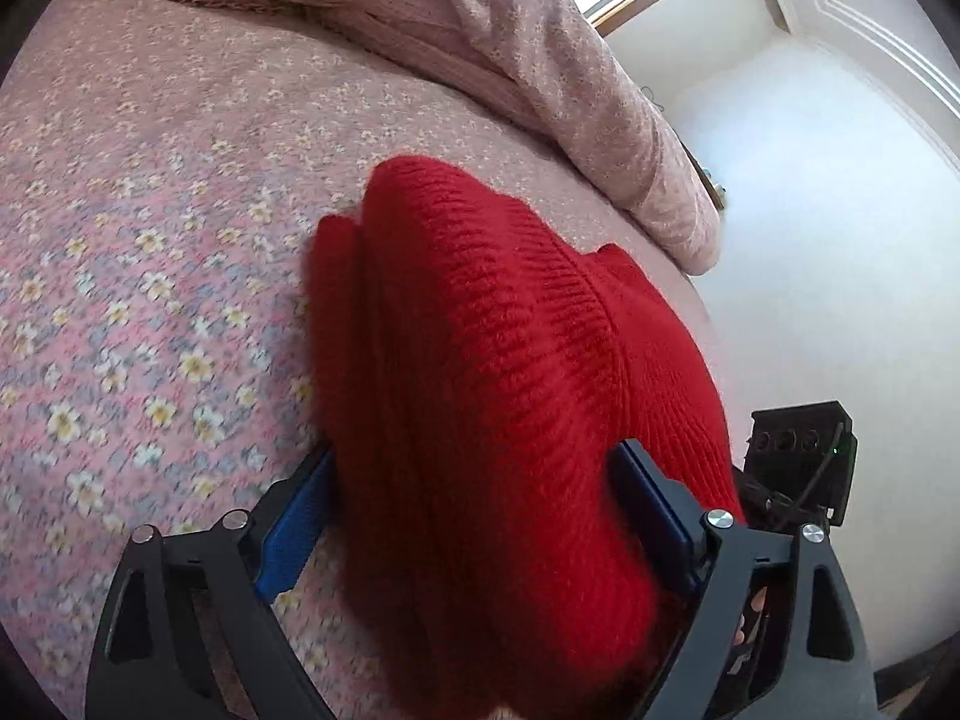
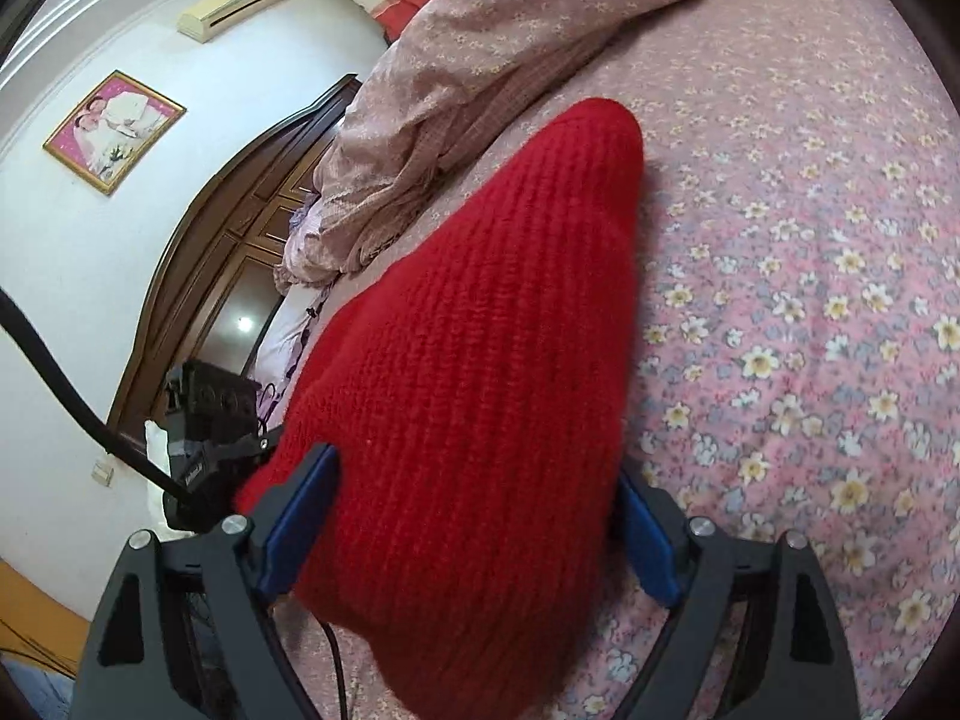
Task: Fold small clothes
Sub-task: 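Lift the grasped side with the right tool and fold it over the stack, then hold the folded bundle with the right tool while the left tool grips its other end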
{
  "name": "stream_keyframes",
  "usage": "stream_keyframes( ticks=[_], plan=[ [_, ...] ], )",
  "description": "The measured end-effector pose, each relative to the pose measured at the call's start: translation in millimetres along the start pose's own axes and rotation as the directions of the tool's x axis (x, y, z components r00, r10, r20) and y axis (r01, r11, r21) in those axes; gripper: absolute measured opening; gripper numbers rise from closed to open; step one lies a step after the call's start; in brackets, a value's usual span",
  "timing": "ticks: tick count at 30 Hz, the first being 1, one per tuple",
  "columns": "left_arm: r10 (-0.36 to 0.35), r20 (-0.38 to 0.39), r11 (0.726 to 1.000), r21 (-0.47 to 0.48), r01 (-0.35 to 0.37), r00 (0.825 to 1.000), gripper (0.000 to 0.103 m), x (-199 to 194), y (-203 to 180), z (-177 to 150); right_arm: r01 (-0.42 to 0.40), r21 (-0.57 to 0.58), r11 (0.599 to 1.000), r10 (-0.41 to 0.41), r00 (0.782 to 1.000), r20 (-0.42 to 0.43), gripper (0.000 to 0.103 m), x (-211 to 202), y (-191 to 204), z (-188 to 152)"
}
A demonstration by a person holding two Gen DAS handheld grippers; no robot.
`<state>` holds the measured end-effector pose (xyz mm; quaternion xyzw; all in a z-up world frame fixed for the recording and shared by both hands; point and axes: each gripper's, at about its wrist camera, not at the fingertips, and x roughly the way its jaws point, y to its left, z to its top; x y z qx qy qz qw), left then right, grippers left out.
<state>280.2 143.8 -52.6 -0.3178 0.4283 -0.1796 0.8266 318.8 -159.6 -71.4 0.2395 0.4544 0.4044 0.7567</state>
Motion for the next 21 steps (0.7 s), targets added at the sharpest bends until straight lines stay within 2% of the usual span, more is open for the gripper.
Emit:
stream_keyframes(
  ticks=[2, 4, 6, 10, 13, 21],
  plan=[
    [-0.012, 0.008, 1.0, -0.014, 0.013, 1.0, 0.074, -0.7, 2.2, 1.2, 0.004, -0.002, 1.0, -0.004, 1.0, 0.001, 0.085, -0.8, 0.0, -0.3],
    [-0.039, 0.007, 0.998, -0.044, 0.039, 0.999, 0.061, -1.5, 5.6, 1.7, 0.007, -0.008, 1.0, -0.006, 1.0, 0.007, 0.078, -3.5, 1.0, -3.9],
    [-0.064, 0.014, 0.996, -0.064, 0.065, 0.998, 0.053, -8.5, 12.6, -1.2, 0.007, -0.014, 1.0, -0.007, 1.0, 0.018, 0.073, -5.3, 1.8, -5.1],
    [-0.067, 0.03, 0.996, -0.055, 0.069, 0.997, 0.043, -14.2, 14.0, -2.7, 0.022, -0.045, 0.999, -0.021, 0.999, 0.034, 0.068, -8.3, 7.1, -5.2],
    [-0.06, 0.068, 0.997, -0.043, 0.063, 0.996, 0.039, -21.8, 10.1, -3.5, 0.036, -0.078, 0.996, -0.032, 0.998, 0.051, 0.065, -11.6, 12.7, -3.5],
    [-0.037, 0.13, 0.999, 0.016, 0.035, 0.991, 0.036, -42.8, -8.1, -3.2, 0.062, -0.123, 0.99, -0.051, 0.995, 0.091, 0.061, -21.5, 22.3, 3.7]
  ],
)
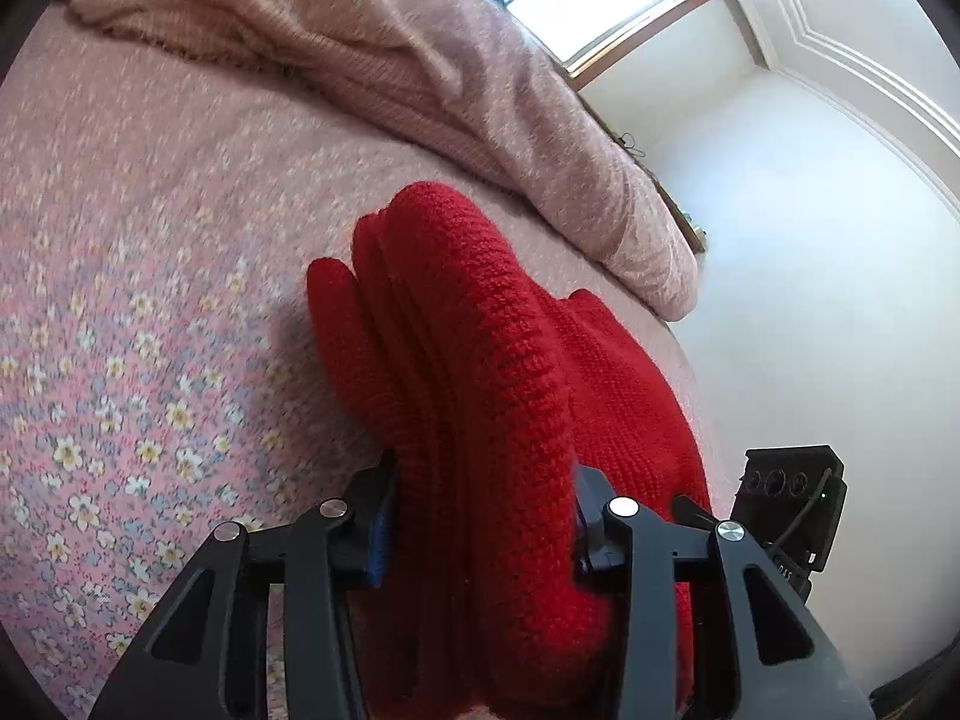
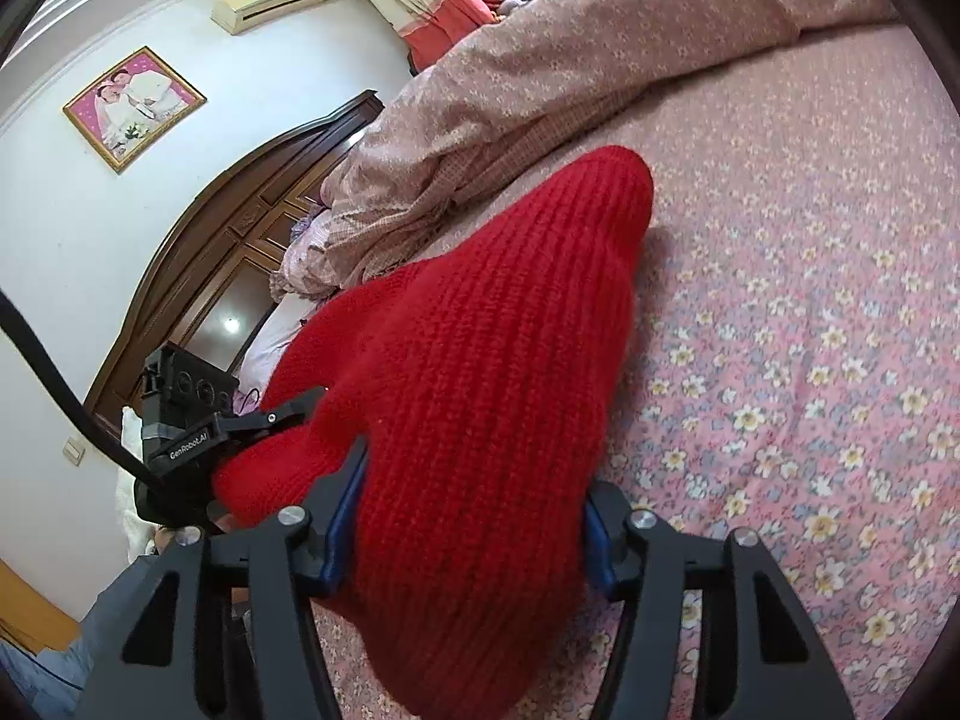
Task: Fold small clothes
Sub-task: 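Hold the folded bundle with the right tool while the left tool grips its other end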
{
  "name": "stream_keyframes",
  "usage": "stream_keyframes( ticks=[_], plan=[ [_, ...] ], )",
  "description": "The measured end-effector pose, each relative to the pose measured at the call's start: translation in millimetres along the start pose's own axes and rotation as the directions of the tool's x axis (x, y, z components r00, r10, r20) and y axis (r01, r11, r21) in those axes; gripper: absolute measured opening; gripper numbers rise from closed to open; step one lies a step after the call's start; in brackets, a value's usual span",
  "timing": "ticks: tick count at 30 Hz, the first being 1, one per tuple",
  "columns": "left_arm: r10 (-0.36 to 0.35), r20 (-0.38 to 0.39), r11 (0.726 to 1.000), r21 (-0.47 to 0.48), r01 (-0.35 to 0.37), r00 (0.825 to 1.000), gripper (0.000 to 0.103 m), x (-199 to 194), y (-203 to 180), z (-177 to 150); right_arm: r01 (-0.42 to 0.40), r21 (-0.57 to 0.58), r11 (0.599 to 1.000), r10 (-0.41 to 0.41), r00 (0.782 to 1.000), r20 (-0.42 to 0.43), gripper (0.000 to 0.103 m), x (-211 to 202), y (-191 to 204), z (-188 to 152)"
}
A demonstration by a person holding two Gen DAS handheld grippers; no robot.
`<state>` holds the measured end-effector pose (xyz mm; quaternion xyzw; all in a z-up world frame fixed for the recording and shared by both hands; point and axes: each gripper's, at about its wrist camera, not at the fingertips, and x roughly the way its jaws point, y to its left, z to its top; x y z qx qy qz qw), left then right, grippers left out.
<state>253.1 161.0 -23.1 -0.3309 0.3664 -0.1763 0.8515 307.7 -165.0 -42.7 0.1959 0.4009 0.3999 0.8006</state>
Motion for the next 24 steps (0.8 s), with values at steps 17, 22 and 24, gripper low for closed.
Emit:
stream_keyframes(
  ticks=[17, 22, 24],
  plan=[
    [0.056, 0.082, 0.962, 0.263, -0.076, 0.995, 0.036, 38.6, -77.4, 24.1, 0.129, -0.093, 0.987, -0.115, 0.983, 0.142, 0.061, -50.5, -7.0, 41.3],
    [0.067, 0.068, 0.961, 0.263, -0.083, 0.995, 0.036, 65.9, -84.3, 36.0, 0.158, -0.072, 0.985, -0.146, 0.977, 0.154, 0.061, -52.1, -24.6, 54.6],
    [0.08, 0.061, 0.961, 0.262, -0.094, 0.995, 0.036, 77.4, -88.5, 40.2, 0.171, -0.075, 0.982, -0.158, 0.975, 0.153, 0.061, -52.4, -33.3, 60.0]
  ],
)
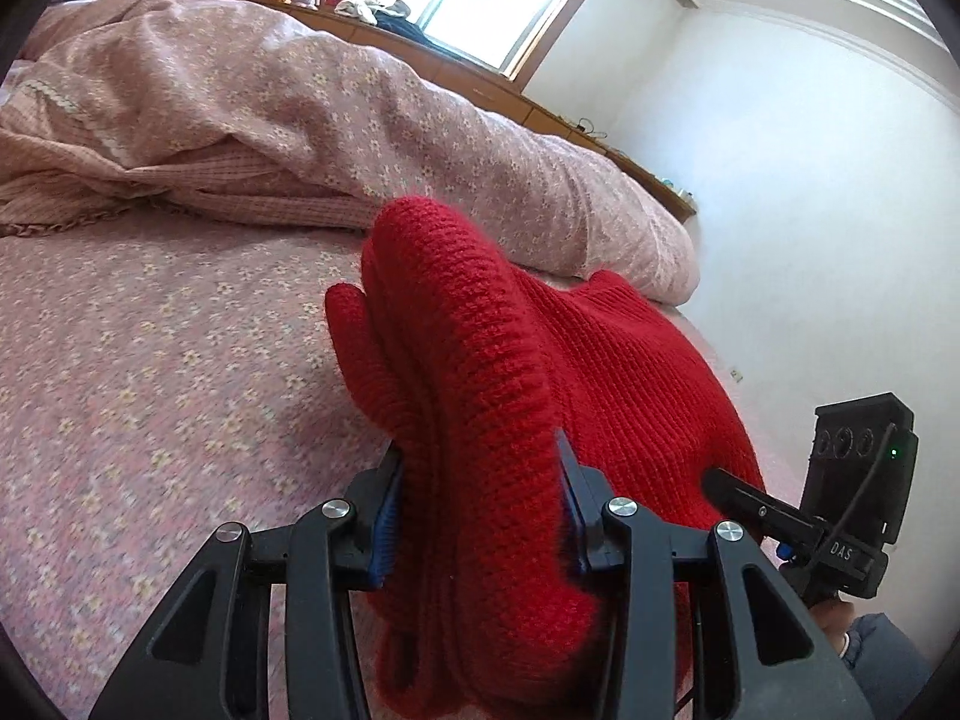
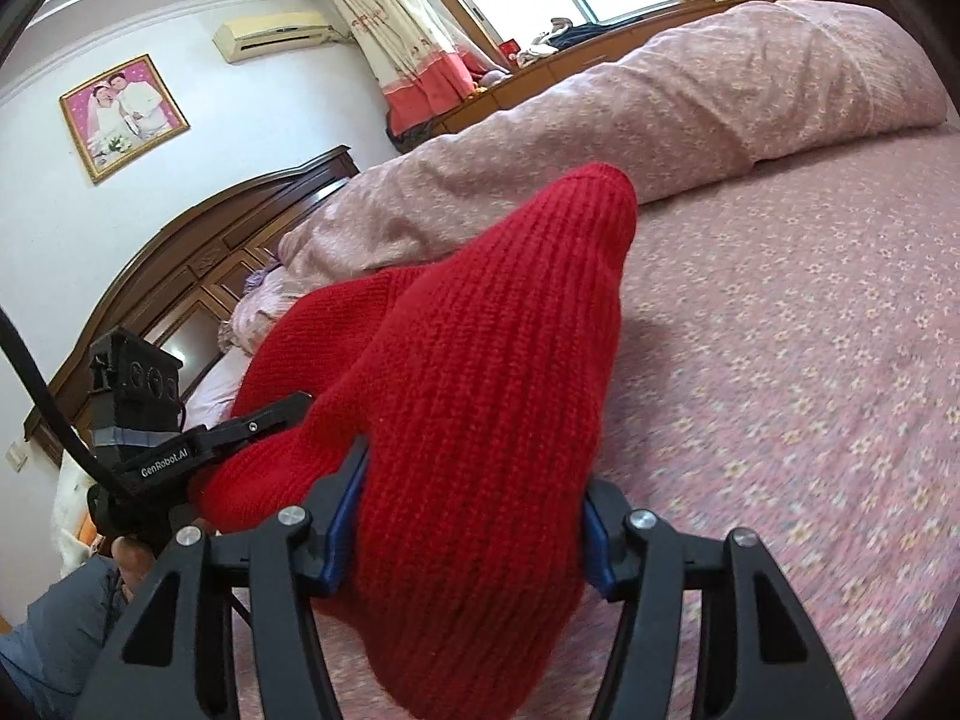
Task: Fold small clothes
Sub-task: 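Hold the folded bundle with the right tool while the left tool grips its other end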
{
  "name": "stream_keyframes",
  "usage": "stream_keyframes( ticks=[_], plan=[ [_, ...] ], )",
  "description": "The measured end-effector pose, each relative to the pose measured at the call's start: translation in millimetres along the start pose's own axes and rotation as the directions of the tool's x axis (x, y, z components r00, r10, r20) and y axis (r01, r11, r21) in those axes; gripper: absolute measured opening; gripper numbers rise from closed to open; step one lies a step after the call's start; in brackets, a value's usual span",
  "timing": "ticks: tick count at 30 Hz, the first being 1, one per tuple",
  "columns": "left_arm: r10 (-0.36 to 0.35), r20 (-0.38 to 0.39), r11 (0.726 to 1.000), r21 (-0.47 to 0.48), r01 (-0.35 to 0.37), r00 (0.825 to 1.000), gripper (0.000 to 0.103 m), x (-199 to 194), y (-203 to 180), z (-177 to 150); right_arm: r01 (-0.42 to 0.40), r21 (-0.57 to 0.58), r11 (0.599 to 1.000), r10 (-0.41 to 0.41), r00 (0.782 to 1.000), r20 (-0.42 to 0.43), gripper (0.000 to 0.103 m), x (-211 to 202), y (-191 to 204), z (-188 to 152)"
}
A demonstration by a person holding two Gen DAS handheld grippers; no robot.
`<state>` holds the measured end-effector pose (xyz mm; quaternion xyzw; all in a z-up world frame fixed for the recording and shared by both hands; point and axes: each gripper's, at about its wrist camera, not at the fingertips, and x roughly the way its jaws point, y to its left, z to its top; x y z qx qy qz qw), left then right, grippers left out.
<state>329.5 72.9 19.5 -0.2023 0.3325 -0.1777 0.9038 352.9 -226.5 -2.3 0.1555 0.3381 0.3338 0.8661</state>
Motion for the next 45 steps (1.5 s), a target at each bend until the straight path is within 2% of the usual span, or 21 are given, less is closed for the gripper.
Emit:
stream_keyframes(
  ticks=[7, 15, 20, 24, 36, 41, 42, 43, 45],
  plan=[
    [0.034, -0.006, 0.999, -0.003, -0.034, 0.999, 0.036, 27.4, -1.2, -3.8, 0.035, -0.013, 0.999, -0.035, 0.999, 0.005, 0.061, 9.9, -21.4, 10.6],
    [0.06, -0.005, 0.998, 0.029, -0.059, 0.998, 0.036, 46.6, 5.5, -4.9, 0.052, 0.021, 0.998, -0.052, 0.998, -0.031, 0.061, 23.3, -35.3, -1.9],
    [0.09, 0.007, 0.994, 0.069, -0.09, 0.996, 0.036, 50.8, 3.6, -16.0, 0.054, 0.029, 0.998, -0.054, 0.998, -0.03, 0.063, 27.1, -42.3, -8.8],
    [0.075, -0.008, 0.997, 0.025, -0.075, 0.997, 0.038, 49.4, 14.6, -19.9, 0.069, 0.006, 0.998, -0.069, 0.997, -0.031, 0.065, 28.8, -38.5, -9.2],
    [0.087, 0.005, 0.996, 0.03, -0.087, 0.996, 0.041, 47.5, 11.0, -25.5, 0.063, 0.021, 0.998, -0.062, 0.997, -0.035, 0.068, 30.8, -41.2, -8.2],
    [0.098, 0.007, 0.995, 0.011, -0.098, 0.995, 0.049, 47.2, 13.2, -25.0, 0.08, 0.035, 0.996, -0.079, 0.996, -0.033, 0.075, 31.6, -43.3, -8.3],
    [0.106, 0.007, 0.994, 0.007, -0.106, 0.994, 0.056, 47.5, 14.4, -24.2, 0.089, 0.037, 0.995, -0.088, 0.996, -0.029, 0.08, 31.3, -43.1, -8.2],
    [0.127, 0.006, 0.992, 0.001, -0.127, 0.992, 0.068, 47.8, 15.6, -22.9, 0.103, 0.036, 0.994, -0.102, 0.994, -0.023, 0.084, 30.8, -42.6, -8.2],
    [0.188, -0.008, 0.982, -0.018, -0.188, 0.982, 0.084, 49.1, 17.8, -20.4, 0.132, 0.024, 0.991, -0.132, 0.991, -0.002, 0.087, 28.3, -38.8, -8.7]
  ],
)
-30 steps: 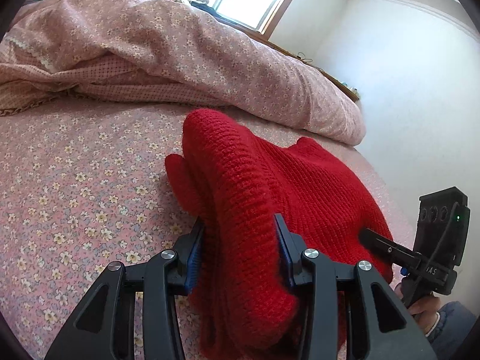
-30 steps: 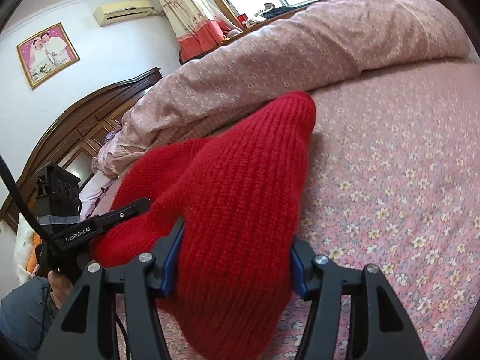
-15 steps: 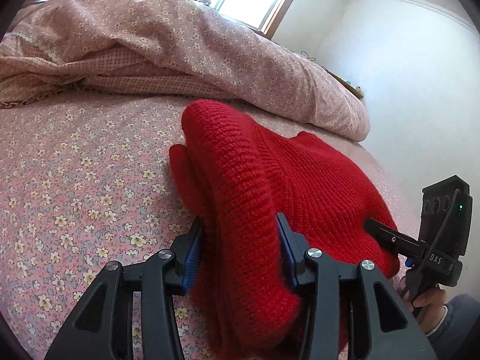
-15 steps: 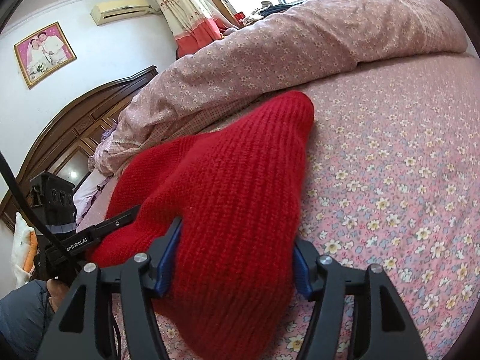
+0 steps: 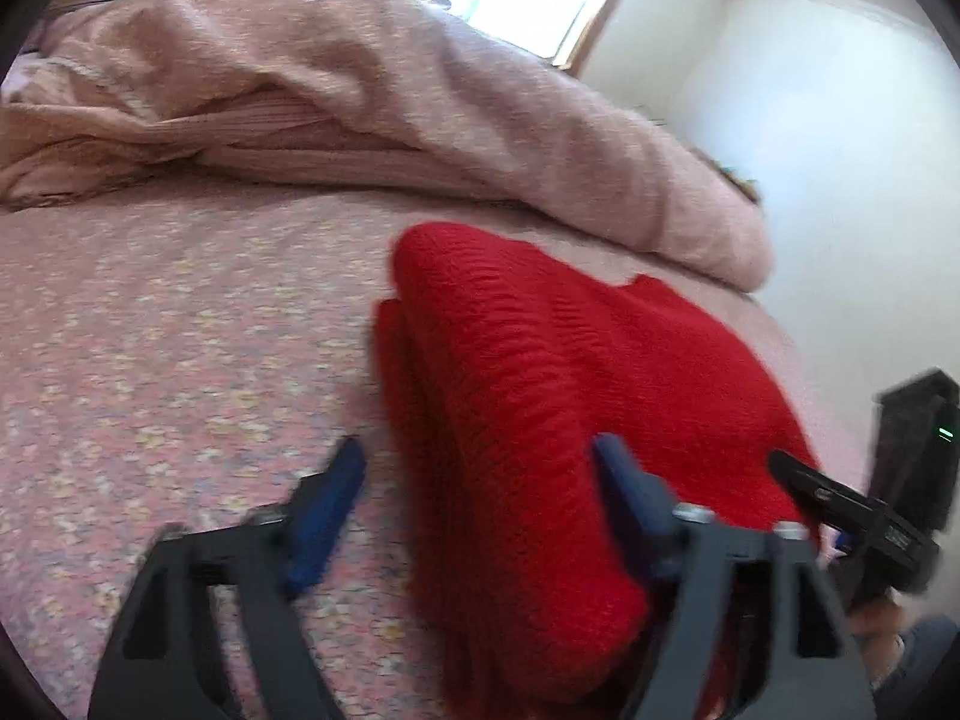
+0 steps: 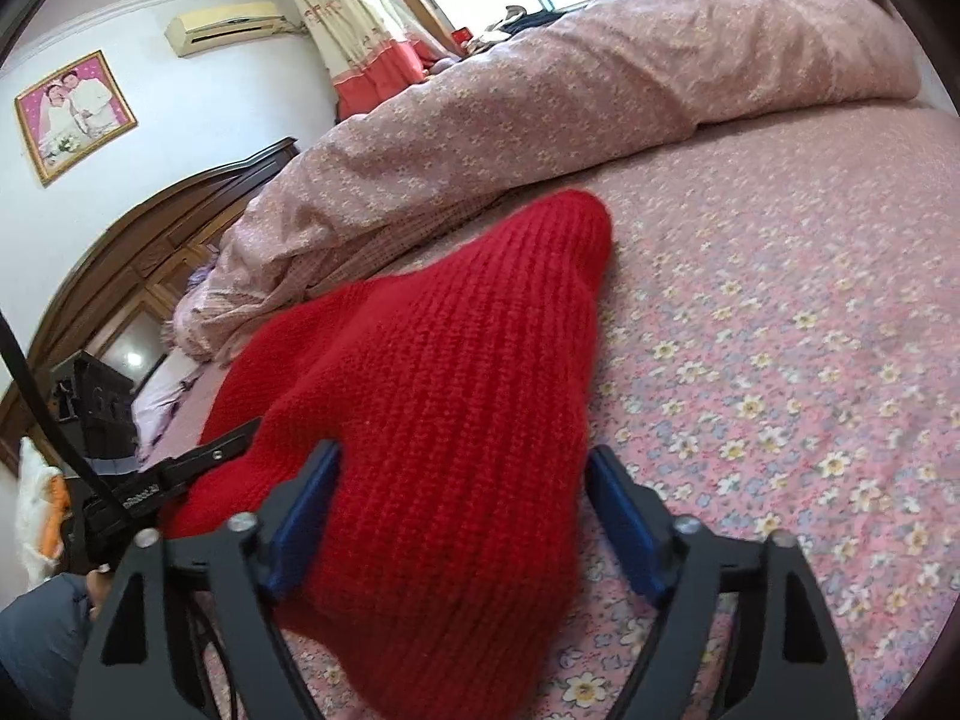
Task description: Fold small clothes
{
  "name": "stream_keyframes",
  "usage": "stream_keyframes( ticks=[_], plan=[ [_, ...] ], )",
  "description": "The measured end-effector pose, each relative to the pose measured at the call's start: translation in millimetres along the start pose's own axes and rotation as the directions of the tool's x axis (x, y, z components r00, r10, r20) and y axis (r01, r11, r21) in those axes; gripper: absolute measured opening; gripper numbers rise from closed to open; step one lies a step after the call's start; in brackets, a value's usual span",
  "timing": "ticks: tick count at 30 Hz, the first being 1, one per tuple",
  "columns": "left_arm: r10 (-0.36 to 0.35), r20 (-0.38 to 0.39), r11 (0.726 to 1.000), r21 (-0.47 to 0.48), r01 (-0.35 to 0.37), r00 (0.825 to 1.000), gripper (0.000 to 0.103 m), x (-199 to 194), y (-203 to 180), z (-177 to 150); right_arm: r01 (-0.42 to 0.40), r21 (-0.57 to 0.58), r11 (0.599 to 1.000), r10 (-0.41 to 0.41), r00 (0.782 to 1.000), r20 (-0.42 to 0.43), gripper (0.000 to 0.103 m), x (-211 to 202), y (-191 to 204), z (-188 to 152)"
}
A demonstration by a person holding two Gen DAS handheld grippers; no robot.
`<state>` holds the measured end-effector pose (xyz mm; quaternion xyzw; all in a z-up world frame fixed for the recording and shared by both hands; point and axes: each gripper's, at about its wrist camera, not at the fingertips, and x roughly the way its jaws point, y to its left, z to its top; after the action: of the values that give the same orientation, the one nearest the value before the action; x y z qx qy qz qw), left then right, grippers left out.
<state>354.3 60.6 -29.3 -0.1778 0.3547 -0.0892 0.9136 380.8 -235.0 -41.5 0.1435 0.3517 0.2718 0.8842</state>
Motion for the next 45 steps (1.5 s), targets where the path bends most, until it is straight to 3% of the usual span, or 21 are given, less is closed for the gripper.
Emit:
stream_keyframes(
  ticks=[3, 6, 11, 15, 19, 22, 23, 24, 28, 30, 37, 41, 45],
  plan=[
    [-0.014, -0.022, 0.998, -0.065, 0.013, 1.0, 0.085, -1.1, 6.8, 3.1, 0.049, -0.018, 0.999, -0.049, 0.998, 0.033, 0.092, -5.9, 5.9, 0.0],
    [0.03, -0.016, 0.998, -0.063, -0.031, 0.999, 0.085, -13.2, 2.6, 7.9, 0.089, -0.034, 0.995, -0.087, 0.994, 0.067, 0.094, -13.3, 12.6, 0.8],
    [0.101, 0.11, 0.993, 0.054, -0.108, 0.989, 0.085, -60.3, -24.0, 10.4, 0.12, -0.071, 0.99, -0.111, 0.987, 0.114, 0.094, -33.7, 29.0, 4.1],
    [0.109, 0.208, 0.984, 0.117, -0.136, 0.972, 0.086, -97.7, -48.2, 4.2, 0.152, -0.141, 0.978, -0.123, 0.973, 0.196, 0.094, -64.8, 56.0, 3.3],
    [0.114, 0.281, 0.959, 0.218, -0.179, 0.953, 0.086, -120.0, -72.6, -12.4, 0.237, -0.213, 0.948, -0.164, 0.936, 0.312, 0.101, -100.1, 84.3, -11.0],
    [0.11, 0.3, 0.936, 0.289, -0.2, 0.948, 0.086, -131.0, -83.4, -28.4, 0.369, -0.204, 0.907, -0.26, 0.87, 0.419, 0.103, -122.0, 99.2, -27.8],
    [0.106, 0.304, 0.933, 0.299, -0.2, 0.947, 0.086, -132.7, -85.0, -33.4, 0.394, -0.201, 0.897, -0.276, 0.853, 0.443, 0.103, -127.7, 101.5, -34.4],
    [0.095, 0.301, 0.933, 0.306, -0.19, 0.949, 0.086, -133.4, -86.1, -38.8, 0.397, -0.205, 0.895, -0.274, 0.85, 0.449, 0.103, -130.7, 102.1, -38.1],
    [0.075, 0.28, 0.932, 0.323, -0.167, 0.957, 0.086, -126.7, -91.3, -48.4, 0.407, -0.263, 0.875, -0.277, 0.865, 0.418, 0.103, -130.3, 98.4, -49.3],
    [0.081, 0.292, 0.928, 0.328, -0.179, 0.953, 0.086, -122.0, -92.1, -50.7, 0.391, -0.302, 0.869, -0.261, 0.883, 0.391, 0.103, -126.8, 94.9, -52.1],
    [0.08, 0.272, 0.929, 0.329, -0.171, 0.959, 0.086, -103.3, -93.0, -49.4, 0.306, -0.301, 0.903, -0.212, 0.927, 0.309, 0.103, -112.3, 80.8, -61.2],
    [0.09, 0.282, 0.929, 0.323, -0.183, 0.955, 0.086, -96.0, -84.2, -52.7, 0.31, -0.35, 0.884, -0.218, 0.935, 0.279, 0.103, -97.3, 84.8, -70.2],
    [0.098, 0.309, 0.945, 0.268, -0.185, 0.946, 0.097, -89.3, -68.9, -63.3, 0.337, -0.369, 0.866, -0.258, 0.934, 0.249, 0.103, -84.4, 86.6, -73.5]
  ],
)
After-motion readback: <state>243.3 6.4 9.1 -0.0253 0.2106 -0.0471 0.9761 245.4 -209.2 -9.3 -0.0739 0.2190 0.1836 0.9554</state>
